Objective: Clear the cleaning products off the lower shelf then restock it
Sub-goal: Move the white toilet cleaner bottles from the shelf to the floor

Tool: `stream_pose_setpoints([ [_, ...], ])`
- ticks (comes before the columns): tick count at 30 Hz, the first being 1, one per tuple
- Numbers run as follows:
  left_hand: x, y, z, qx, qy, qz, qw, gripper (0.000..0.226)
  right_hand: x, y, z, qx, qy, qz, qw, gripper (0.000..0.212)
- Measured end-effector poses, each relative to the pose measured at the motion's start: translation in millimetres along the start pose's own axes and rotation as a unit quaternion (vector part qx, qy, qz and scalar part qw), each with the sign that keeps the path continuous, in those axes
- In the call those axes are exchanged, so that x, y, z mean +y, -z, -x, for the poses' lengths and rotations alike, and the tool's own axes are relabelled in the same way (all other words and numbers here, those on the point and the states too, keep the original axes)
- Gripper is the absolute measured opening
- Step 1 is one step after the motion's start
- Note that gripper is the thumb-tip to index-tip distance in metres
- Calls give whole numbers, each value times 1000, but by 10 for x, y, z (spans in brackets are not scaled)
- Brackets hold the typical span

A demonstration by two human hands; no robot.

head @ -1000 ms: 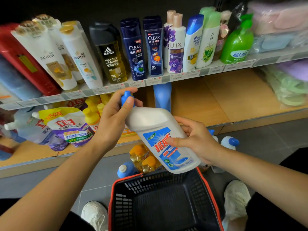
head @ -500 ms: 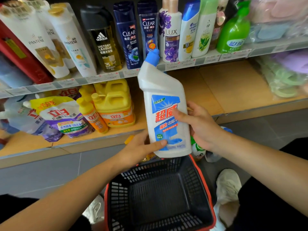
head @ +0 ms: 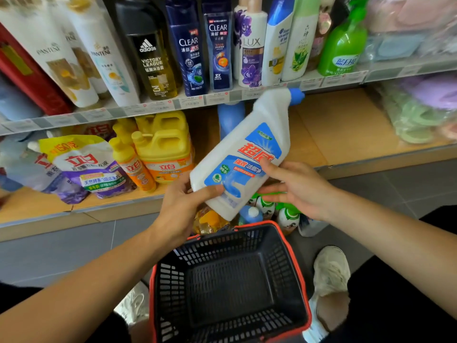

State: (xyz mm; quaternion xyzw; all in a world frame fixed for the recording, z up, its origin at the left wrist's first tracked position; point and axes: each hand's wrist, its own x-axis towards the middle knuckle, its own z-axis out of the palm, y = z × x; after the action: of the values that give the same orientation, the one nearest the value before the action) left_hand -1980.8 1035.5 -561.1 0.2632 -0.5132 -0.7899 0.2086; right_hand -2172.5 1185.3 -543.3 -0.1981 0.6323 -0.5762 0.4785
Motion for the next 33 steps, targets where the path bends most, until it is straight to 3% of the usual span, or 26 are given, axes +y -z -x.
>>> stream_pose_setpoints([
  [3, 123, -10, -28, 38, -24, -17, 999, 61, 29, -7, 38, 4, -32, 65, 997, 70],
  [5, 192, 1, -49, 65, -37, -47, 996, 52, 31, -9, 75, 3, -27, 139, 990, 60],
  [8, 267, 48, -74, 102, -65, -129, 984, 38, 39, 17, 77, 51, 113, 252, 960, 20],
  [10, 310, 72, -73, 116, -85, -204, 968, 38, 20, 28, 62, 92, 238, 289, 923, 14],
  [13, 337, 27, -32, 103, -120, -314, 936, 43, -50, 1, 27, 73, 329, 362, 869, 44],
  [16, 345, -73, 28, 81, -177, -427, 883, 44, -81, -68, -24, 2, 286, 462, 839, 82],
  [19, 353, -193, 102, 35, -205, -474, 856, 47, -17, -138, -59, -80, 228, 485, 840, 97],
  [25, 359, -247, 110, -29, -194, -476, 857, 55, 128, -141, -98, -83, 237, 429, 868, 70],
  [27, 372, -239, 74, -50, -171, -439, 881, 59, 157, -154, -93, -76, 236, 389, 887, 67],
  [30, 386, -212, 34, -61, -139, -370, 916, 48, 183, -172, -96, -73, 238, 369, 895, 64],
  [33, 362, -190, 22, -51, -115, -326, 937, 22, 206, -191, -87, -68, 241, 395, 884, 67],
])
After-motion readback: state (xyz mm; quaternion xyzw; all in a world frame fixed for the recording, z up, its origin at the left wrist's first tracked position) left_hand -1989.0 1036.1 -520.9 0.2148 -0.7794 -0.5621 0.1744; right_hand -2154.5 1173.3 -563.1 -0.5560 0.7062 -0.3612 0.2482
